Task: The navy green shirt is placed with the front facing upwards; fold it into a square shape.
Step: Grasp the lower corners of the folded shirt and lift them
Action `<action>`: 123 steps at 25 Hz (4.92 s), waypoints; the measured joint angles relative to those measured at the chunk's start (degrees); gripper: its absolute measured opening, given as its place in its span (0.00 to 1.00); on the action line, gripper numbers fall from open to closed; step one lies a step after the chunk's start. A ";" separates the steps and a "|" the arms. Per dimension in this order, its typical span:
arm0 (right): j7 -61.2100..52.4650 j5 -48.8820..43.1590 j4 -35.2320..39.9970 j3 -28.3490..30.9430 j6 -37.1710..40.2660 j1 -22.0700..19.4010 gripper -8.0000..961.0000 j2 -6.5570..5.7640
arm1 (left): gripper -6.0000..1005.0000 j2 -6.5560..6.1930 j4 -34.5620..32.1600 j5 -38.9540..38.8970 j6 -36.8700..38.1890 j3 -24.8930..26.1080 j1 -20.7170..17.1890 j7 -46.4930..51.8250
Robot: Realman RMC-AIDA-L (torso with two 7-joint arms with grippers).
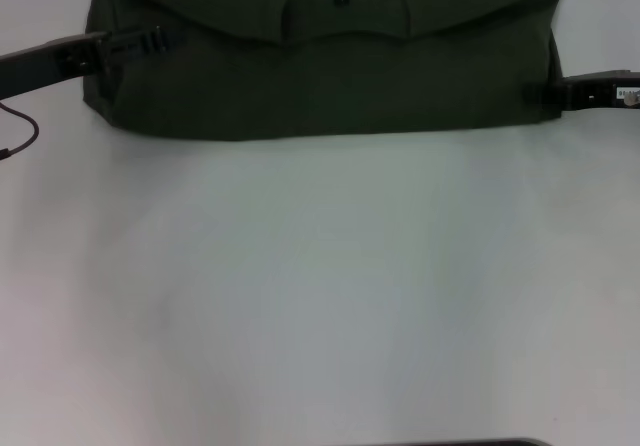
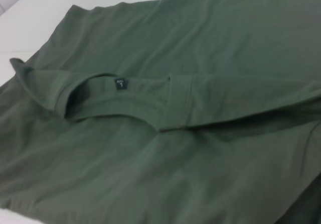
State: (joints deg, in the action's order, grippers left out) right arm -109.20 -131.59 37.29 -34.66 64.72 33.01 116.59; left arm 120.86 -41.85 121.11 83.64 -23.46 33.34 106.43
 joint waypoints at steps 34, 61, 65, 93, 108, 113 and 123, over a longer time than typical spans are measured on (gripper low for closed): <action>-0.37 6.53 -2.86 0.58 -0.56 -0.55 0.02 -0.82 | 0.90 -0.10 1.39 7.18 -8.25 -0.74 -1.97 -4.49; -0.58 6.53 -2.92 1.38 -0.79 -0.55 0.02 -0.85 | 0.89 0.43 3.36 7.39 -19.05 -7.96 -0.64 -4.66; -0.58 6.53 -2.93 1.38 -0.88 -0.53 0.02 -0.84 | 0.88 0.44 3.36 8.11 -19.13 -8.00 -0.65 -4.65; -0.44 6.53 -3.01 1.34 -1.13 -0.58 0.02 -0.75 | 0.25 0.26 3.38 10.60 -20.94 -10.47 0.00 -4.02; 0.15 6.53 -2.98 1.94 -1.06 -0.88 0.02 -0.54 | 0.01 0.02 3.06 11.77 -20.12 -10.12 -0.13 -3.26; 1.47 7.39 -2.67 2.06 0.54 -2.51 0.02 -0.39 | 0.01 -0.24 2.05 12.45 -18.05 -9.74 -1.27 -3.12; 8.61 12.48 -2.45 2.90 8.79 -8.42 0.02 -0.23 | 0.01 -0.64 -1.07 12.50 -11.55 -8.66 -3.64 -3.11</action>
State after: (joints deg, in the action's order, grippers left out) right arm -100.59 -119.12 34.84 -31.76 73.51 24.58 116.36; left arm 120.21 -42.92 133.61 72.09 -32.13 29.70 103.32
